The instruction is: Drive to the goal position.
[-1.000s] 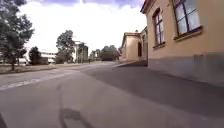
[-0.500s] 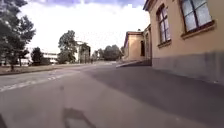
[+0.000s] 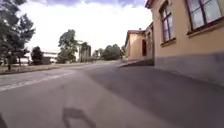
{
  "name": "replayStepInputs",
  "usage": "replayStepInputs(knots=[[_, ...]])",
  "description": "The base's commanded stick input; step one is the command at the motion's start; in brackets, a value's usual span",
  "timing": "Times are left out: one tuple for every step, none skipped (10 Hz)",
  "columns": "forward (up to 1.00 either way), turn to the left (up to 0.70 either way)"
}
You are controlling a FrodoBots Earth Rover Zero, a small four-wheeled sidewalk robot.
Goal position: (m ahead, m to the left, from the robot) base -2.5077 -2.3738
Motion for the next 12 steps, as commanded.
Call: replayStepInputs(knots=[[0.70,0.00],[0.70,0.00],[0.70,0.00],[0.70,0.00],[0.70,0.00],[0.70,0.00],[0.58,0.00],[0.14,0.00],[0.00,0.00],[0.00,0.00],[0.00,0.00],[0.00,0.00]])
